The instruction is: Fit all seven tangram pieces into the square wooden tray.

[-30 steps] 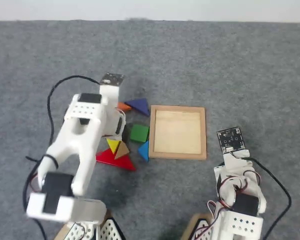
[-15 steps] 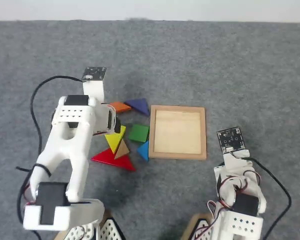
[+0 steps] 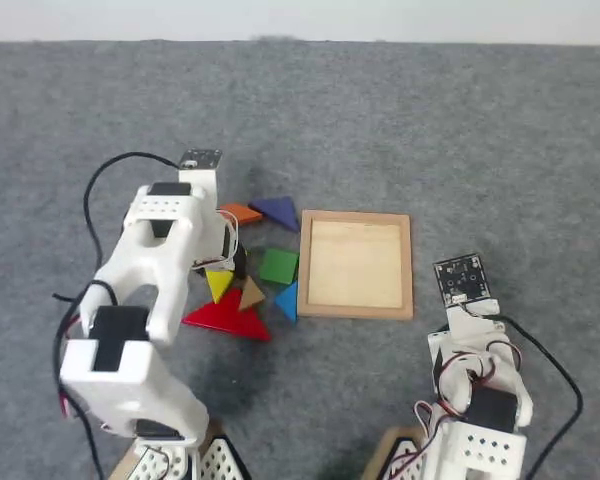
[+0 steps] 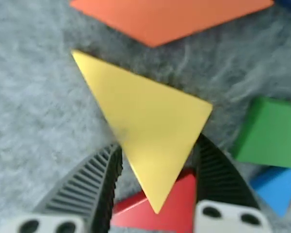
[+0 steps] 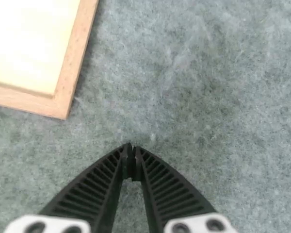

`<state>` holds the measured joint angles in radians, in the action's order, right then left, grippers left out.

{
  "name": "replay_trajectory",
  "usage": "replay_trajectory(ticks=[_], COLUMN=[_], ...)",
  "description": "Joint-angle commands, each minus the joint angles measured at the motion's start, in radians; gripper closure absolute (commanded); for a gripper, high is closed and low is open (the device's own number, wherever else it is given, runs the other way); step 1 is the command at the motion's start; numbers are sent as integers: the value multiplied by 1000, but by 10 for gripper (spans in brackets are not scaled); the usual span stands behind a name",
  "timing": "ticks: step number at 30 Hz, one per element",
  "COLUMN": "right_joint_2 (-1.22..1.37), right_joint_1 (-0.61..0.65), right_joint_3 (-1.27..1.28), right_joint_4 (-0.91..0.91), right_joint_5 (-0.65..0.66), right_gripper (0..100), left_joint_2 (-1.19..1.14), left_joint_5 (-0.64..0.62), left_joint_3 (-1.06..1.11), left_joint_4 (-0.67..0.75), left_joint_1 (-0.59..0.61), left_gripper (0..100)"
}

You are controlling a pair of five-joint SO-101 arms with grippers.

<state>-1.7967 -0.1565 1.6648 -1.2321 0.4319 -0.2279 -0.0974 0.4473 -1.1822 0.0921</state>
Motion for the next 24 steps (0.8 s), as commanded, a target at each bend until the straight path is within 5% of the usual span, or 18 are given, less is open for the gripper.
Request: replay_trajectory(ticks=[1,24], right_joint_2=[-15,-15], right_joint_1=[-13,-15], right_joint_3=[18,18], right_joint_4=[5,5], right_joint_5=[15,15], right_gripper=[991,991], left_joint_2=[-28,-51], left_joint_5=[28,135], left_joint_3=[-38,-150], left_joint_4=[11,101], left_joint_1=[-18,-41], left_gripper=[778,973])
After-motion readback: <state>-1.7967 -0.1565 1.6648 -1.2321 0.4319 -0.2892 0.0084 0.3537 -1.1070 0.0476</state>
